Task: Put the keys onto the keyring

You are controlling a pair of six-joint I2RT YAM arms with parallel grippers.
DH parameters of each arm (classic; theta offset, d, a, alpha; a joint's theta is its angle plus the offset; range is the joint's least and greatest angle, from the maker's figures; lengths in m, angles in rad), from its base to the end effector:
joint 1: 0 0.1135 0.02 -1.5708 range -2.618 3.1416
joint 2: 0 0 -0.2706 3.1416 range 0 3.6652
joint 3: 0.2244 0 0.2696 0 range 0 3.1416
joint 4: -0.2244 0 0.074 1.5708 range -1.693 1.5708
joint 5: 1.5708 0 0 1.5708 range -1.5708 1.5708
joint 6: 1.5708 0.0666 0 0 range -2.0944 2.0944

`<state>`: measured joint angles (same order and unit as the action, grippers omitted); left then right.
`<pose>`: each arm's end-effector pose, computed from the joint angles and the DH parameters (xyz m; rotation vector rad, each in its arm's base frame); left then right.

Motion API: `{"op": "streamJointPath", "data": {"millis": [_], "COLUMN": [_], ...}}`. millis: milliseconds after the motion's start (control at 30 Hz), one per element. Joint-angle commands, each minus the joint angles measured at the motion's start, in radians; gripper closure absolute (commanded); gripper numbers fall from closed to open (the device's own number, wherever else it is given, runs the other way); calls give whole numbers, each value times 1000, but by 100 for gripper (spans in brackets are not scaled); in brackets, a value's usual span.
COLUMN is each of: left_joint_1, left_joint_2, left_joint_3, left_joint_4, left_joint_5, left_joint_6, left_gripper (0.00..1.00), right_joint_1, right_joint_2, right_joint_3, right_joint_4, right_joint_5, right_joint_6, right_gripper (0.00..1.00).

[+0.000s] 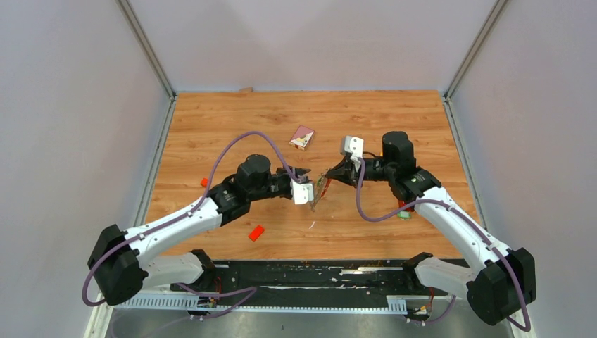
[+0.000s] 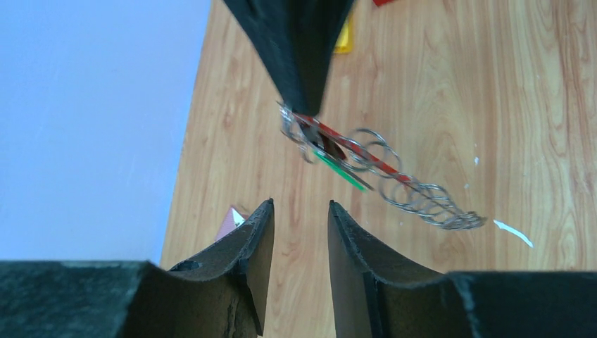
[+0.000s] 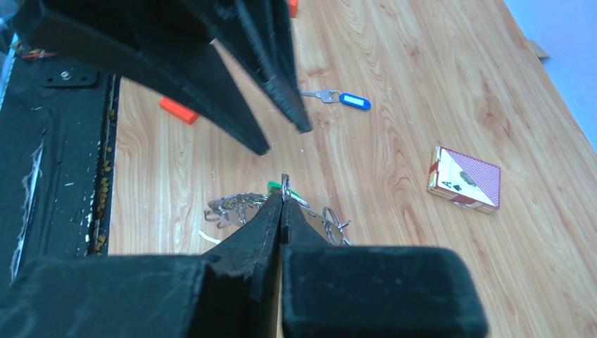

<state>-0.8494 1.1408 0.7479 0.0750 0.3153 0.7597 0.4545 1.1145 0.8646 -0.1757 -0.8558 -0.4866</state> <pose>0.1849 -0.2415 0.2713 1.5012 1.1453 -0.3588 0.2272 0.1670 0.3010 -1.3240 1.4028 0.8248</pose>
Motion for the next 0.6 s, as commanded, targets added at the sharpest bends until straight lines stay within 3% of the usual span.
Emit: {"op": "streamJointPath", "data": {"millis": [0, 300, 567], "left_joint_1": [4, 4, 4], "left_joint_2": [4, 46, 70], "left_joint_3": [105, 200, 219], "left_joint_4": [-63, -263, -298], "left_joint_5": [77, 278, 330], "left_joint_6": [9, 63, 46], "left_gripper": [59, 60, 61], "right_joint_1": [-6, -6, -5], "right_joint_2": [-15, 2, 2], "right_joint_3": [3, 0, -6], "right_joint_4": [-33, -108, -111], "right_joint_5": [-129, -264, -277], "right_joint_6": [-119, -248, -267], "right_gripper": [100, 100, 100]}}
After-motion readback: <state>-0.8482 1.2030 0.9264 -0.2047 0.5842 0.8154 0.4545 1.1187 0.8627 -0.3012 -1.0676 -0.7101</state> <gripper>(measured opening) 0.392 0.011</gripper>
